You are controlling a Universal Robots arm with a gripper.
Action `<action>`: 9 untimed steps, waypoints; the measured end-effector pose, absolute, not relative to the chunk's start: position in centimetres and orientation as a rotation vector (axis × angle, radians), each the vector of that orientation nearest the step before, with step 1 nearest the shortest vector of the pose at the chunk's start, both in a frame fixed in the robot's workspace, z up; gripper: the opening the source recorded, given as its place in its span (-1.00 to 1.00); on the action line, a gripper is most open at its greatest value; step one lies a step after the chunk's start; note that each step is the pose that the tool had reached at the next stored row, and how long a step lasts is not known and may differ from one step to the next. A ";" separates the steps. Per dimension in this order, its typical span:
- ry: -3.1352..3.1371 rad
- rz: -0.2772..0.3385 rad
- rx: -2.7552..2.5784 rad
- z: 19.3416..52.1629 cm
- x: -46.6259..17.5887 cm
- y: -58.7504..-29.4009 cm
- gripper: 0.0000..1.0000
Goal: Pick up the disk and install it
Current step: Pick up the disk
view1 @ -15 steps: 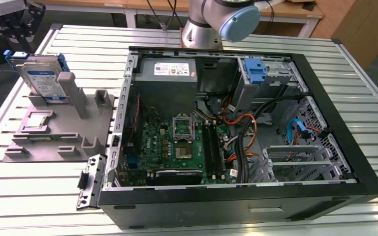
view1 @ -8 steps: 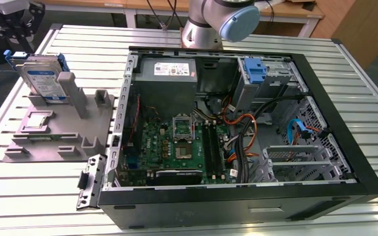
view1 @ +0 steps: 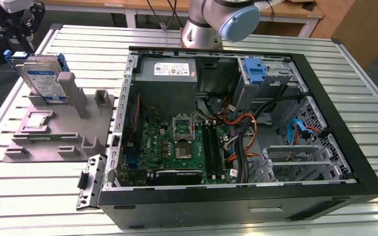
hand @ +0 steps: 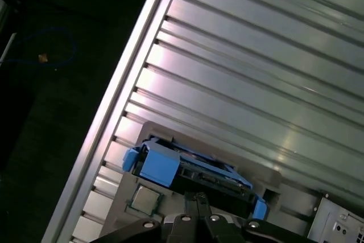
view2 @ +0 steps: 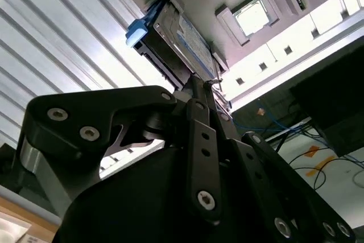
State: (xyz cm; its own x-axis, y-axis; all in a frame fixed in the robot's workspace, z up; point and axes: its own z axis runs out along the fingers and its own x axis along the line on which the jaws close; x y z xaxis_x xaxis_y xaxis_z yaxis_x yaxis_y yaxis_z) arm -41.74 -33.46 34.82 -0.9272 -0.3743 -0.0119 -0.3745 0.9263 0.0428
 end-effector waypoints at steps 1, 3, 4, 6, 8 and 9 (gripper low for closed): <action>3.077 0.069 -0.613 34.8 -41.7 -33.5 -0.80; 3.071 0.069 -0.645 34.8 -41.7 -33.5 -0.80; 3.068 0.069 -0.660 34.8 -41.7 -33.5 -0.80; 3.062 0.070 -0.690 34.8 -41.7 -33.5 -0.80; 3.056 0.069 -0.716 34.8 -41.7 -33.5 -0.80; 3.053 0.069 -0.729 34.8 -41.7 -33.5 -0.80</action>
State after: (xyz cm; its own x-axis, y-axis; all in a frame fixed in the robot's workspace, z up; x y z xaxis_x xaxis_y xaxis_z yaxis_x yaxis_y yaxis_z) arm -41.74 -33.46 34.82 -0.8922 -0.4514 -0.0123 -0.4515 0.8913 0.0425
